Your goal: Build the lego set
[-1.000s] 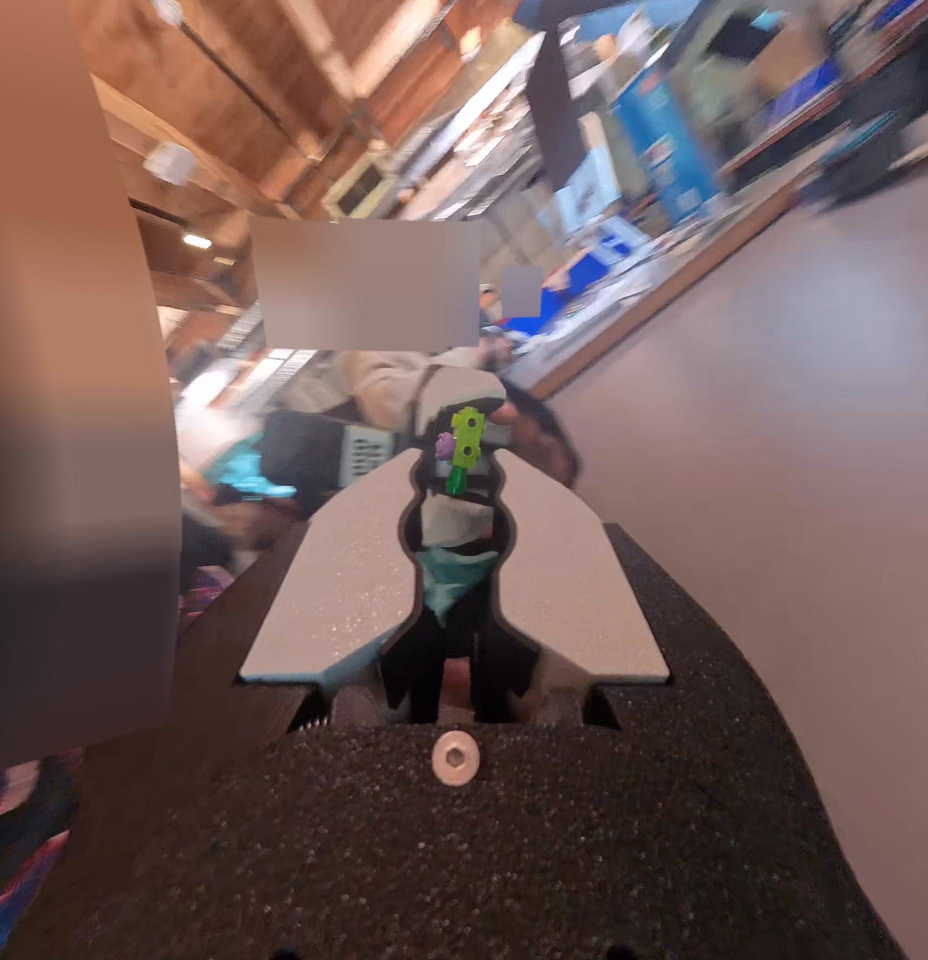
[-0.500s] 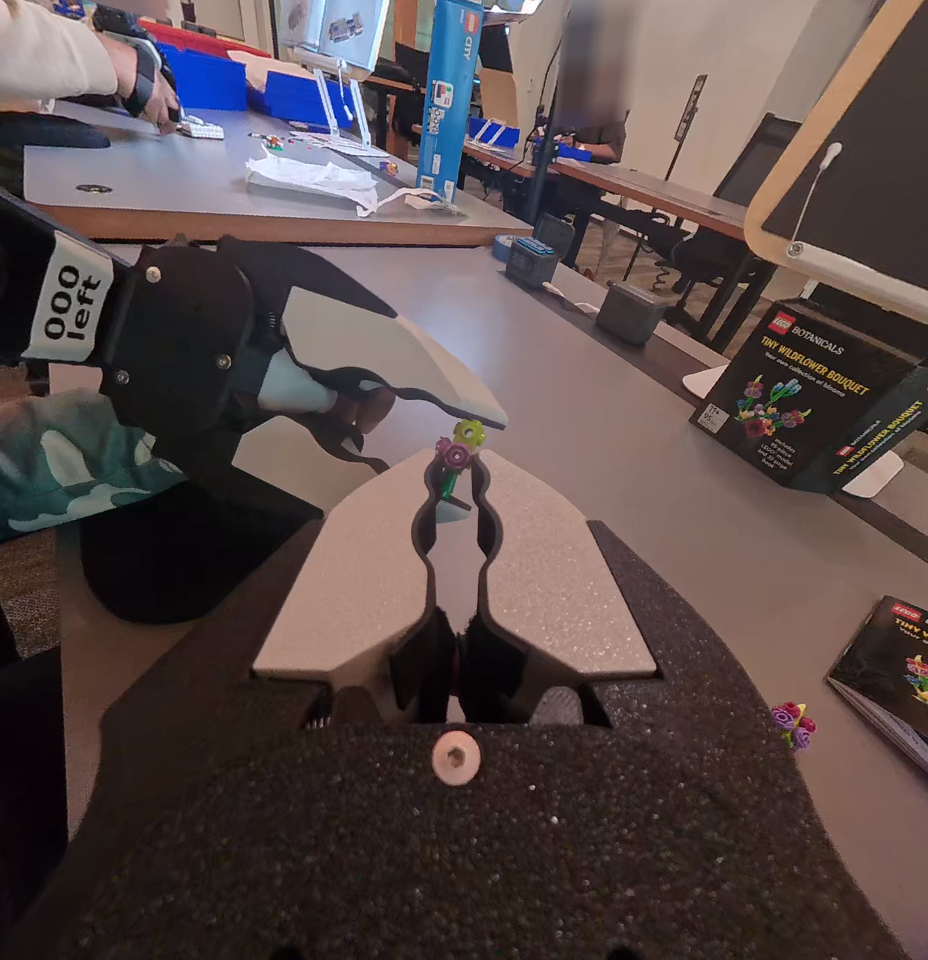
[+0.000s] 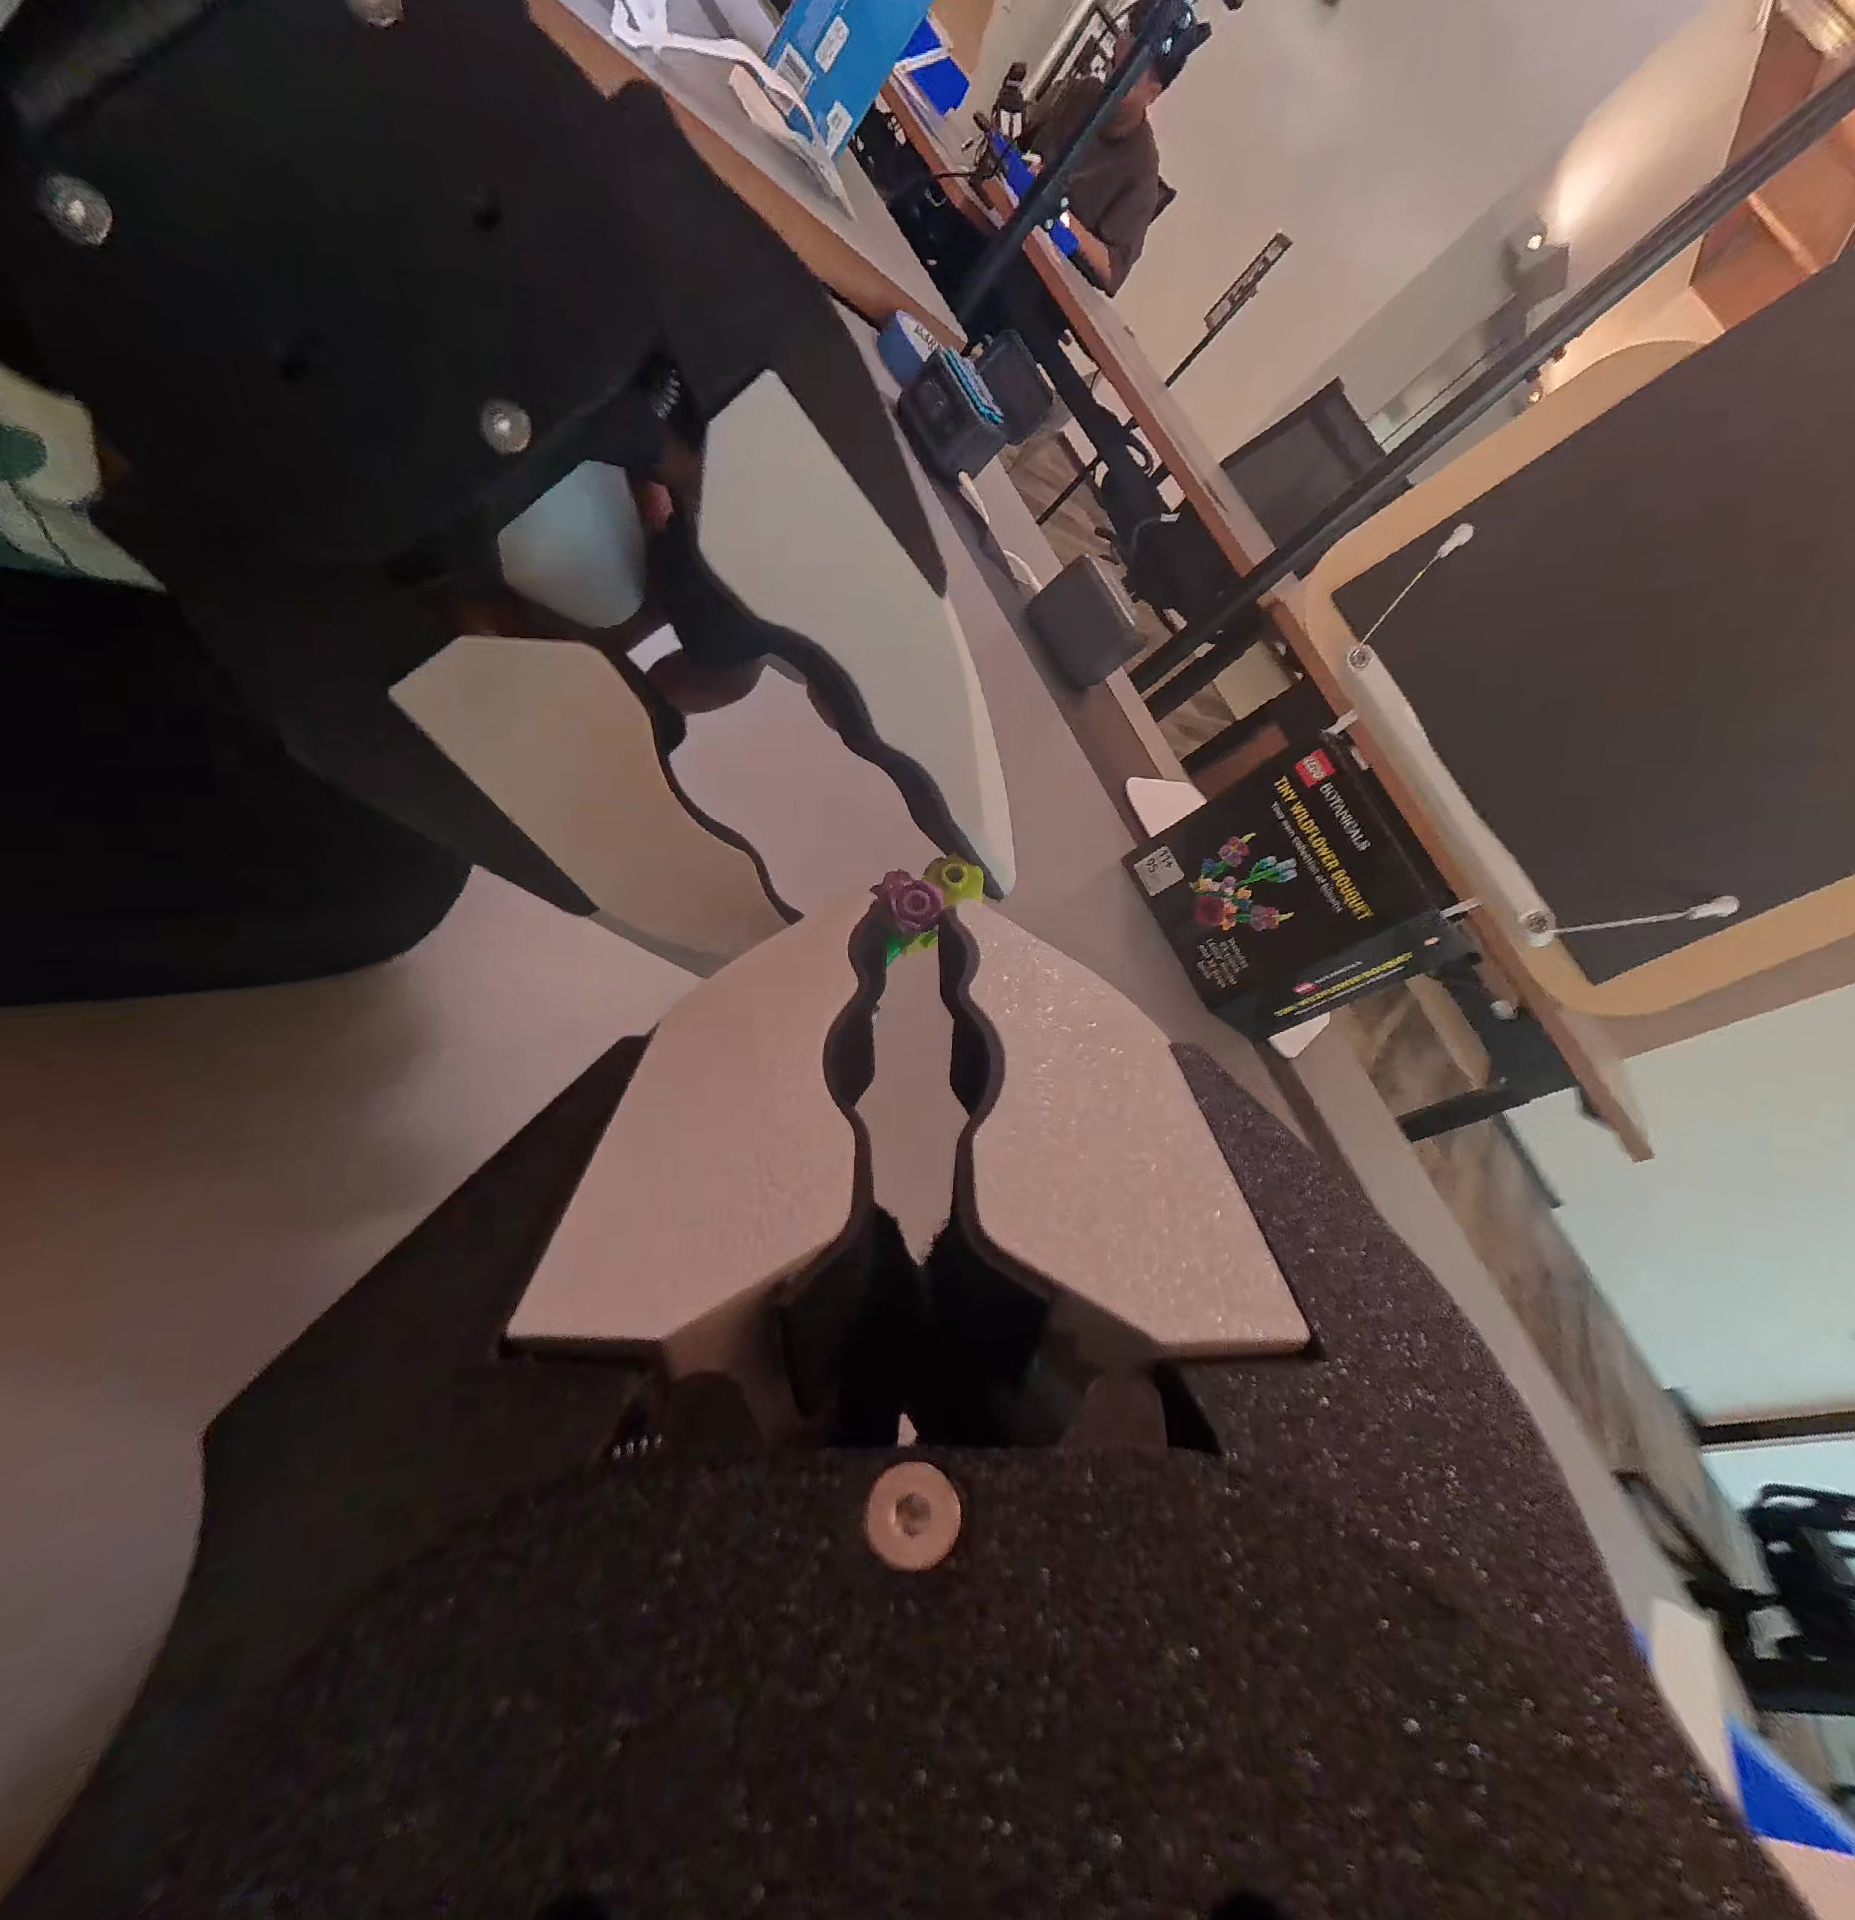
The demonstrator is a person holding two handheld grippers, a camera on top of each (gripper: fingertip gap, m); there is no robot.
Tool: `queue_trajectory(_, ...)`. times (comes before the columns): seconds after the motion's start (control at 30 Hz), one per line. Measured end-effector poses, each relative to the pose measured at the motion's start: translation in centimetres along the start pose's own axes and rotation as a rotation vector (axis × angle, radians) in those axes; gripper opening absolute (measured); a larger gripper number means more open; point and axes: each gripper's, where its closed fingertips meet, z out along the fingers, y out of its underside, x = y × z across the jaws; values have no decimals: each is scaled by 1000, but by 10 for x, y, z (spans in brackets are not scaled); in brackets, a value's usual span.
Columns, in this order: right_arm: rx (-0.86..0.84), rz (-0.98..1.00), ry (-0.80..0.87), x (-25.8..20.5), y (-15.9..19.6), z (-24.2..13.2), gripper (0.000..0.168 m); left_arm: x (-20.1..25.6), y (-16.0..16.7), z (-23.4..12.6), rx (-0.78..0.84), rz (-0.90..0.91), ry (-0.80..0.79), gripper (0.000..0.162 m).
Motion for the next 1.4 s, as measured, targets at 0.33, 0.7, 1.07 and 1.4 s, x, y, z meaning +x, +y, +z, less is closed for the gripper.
queue_trajectory(0.33,-76,155,-29,1,9,4,10,-2,8,5,-117,183,-77,32)
queue_trajectory(0.7,-143,-50,-30,-7,20,4,9,9,14,9,-166,269,-31,32)
queue_trajectory(1.07,55,112,115,21,1,-19,9,3,20,8,-154,122,-23,32)
queue_trajectory(1.4,-453,492,564,162,119,-142,11,0,11,8,-102,105,-42,32)
